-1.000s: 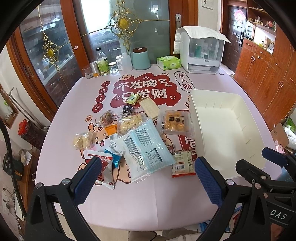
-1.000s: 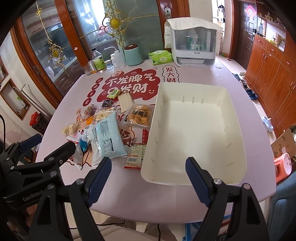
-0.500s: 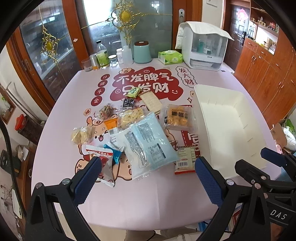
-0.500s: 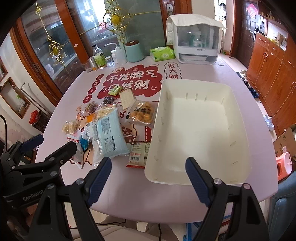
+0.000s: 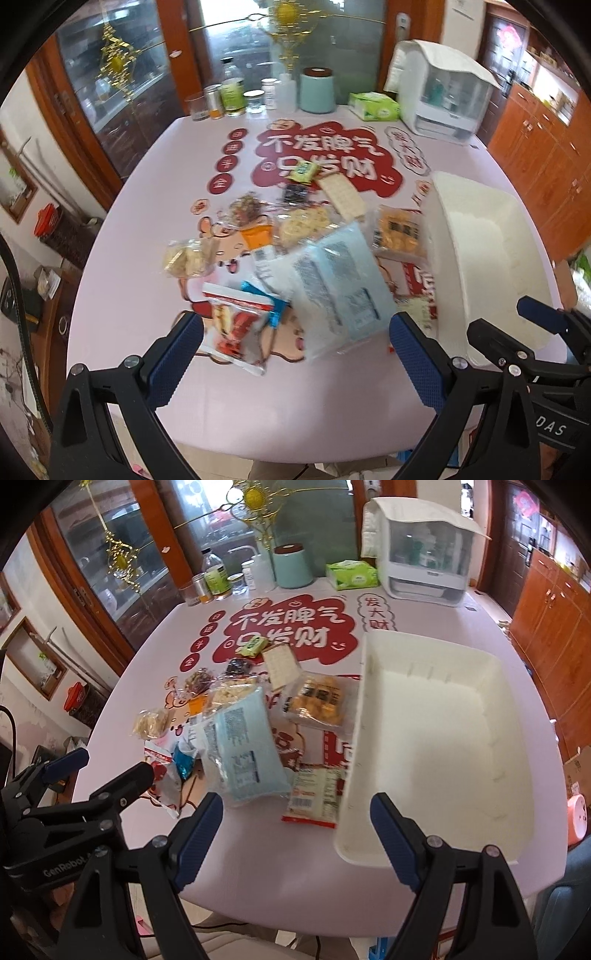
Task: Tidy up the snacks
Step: 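Grasp the light-blue snack bag with the right tool while the left tool grasps a clear puffed-snack bag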
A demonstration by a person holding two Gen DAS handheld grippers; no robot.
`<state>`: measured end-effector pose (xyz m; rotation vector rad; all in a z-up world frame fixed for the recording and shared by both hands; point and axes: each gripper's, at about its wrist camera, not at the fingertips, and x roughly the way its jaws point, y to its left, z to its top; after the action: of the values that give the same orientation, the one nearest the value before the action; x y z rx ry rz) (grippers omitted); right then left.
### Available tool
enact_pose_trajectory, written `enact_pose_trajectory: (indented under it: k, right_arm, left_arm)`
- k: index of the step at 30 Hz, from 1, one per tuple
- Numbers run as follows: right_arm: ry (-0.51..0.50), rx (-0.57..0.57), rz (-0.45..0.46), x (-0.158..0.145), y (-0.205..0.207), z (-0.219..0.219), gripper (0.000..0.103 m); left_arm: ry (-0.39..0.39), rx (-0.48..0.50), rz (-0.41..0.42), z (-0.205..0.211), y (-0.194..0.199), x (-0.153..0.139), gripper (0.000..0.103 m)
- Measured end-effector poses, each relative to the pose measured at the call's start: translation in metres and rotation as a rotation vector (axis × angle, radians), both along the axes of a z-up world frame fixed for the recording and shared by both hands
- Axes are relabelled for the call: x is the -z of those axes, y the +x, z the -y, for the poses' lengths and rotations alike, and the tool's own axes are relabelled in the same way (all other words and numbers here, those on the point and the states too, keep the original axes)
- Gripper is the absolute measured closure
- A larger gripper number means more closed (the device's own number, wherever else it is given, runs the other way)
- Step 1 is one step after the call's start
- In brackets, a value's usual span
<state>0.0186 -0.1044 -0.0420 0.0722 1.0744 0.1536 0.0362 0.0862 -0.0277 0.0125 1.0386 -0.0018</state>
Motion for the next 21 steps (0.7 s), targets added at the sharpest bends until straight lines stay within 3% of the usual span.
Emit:
enact_pose_trajectory:
  k: [4, 11, 16, 21]
  right_arm:
    - [-0.004, -0.019, 0.004, 0.005, 0.016, -0.016, 0.020]
    - [-0.013, -0.029, -0.011, 0.023, 0.054, -0.036, 0.020]
    - [-0.025, -0.045, -0.053, 0.049, 0.078, -0.052, 0.020]
    - [-0.028, -0.099, -0.097, 0.078, 0.097, -0.071, 0.020]
  left_arm:
    - [0.003, -0.062, 0.004, -0.033, 0.014, 0.000, 0.003]
    - [0.085, -0.170, 0.009, -0.106, 0.046, 0.011, 0.002]
    - [0.086, -0.175, -0.060, -0.153, 0.072, 0.042, 0.002]
    - [0.082, -0.130, -0.143, -0.170, 0.098, 0.085, 0.002]
